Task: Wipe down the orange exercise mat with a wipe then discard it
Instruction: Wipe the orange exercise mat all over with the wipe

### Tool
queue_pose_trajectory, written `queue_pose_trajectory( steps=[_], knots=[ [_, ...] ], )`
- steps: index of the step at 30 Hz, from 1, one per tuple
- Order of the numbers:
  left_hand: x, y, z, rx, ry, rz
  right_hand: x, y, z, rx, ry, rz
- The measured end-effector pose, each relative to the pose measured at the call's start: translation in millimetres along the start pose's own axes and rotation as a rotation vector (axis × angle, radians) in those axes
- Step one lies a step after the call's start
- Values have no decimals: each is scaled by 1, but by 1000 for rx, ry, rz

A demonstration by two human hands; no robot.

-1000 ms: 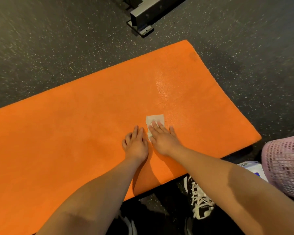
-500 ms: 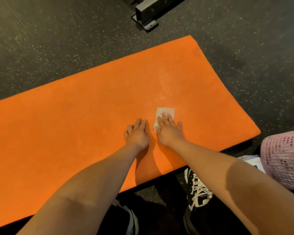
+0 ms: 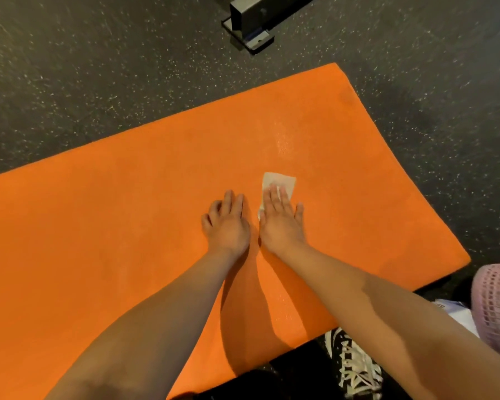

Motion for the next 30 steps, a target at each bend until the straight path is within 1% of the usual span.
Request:
queue_pose_trajectory(
  steps=[3,4,5,6,8,9,10,11,14,16,18,21,23,24,27,29,30],
  knots=[
    [3,0,18,-7,17,-17,-13,3,4,-32,-237,-110],
    [2,1,22,-8,17,-18,-10,-1,9,-29,-274,-140],
    [1,3,24,-9,17,-21,-3,-5,16,-15,-262,-159],
    [-1,4,24,-11,17,-26,5,-12,24,3,-198,-148],
    [-3,6,24,-9,18,-32,18,-23,37,35,0,-79],
    [-4,6,24,-2,22,-31,19,-27,41,46,60,-58],
    [-5,6,25,7,27,-31,13,-27,43,53,77,-41],
    [-6,5,26,15,31,-35,4,-26,43,49,51,-28],
    [-10,5,26,32,42,-73,-26,-13,39,-5,-168,-88],
    [-11,4,26,32,42,-98,-27,-11,40,-19,-239,-131],
    [-11,3,25,29,51,-82,-15,-17,46,6,-193,-152],
    [-11,1,25,8,48,-58,3,-29,55,28,12,-118],
    [-10,-1,25,1,43,-50,-3,-29,55,12,45,-74],
    [-9,-2,24,-1,42,-53,-11,-26,52,-3,10,-56],
    [-9,-7,26,8,30,-114,-34,-12,40,-68,-197,-80],
    [-12,-11,27,40,43,-115,-31,-11,42,-70,-255,-118],
    [-14,-13,29,52,46,-110,-25,-15,46,-48,-250,-137]
  ],
)
Point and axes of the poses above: each hand's wrist, its own z-axis towards the middle knuckle, its own y-axis out of the palm, x = y × z, the point moved 3 cm from there along z, towards the middle knuckle, and after that the axes turned 1 degree about y, right-handed, at the moved point
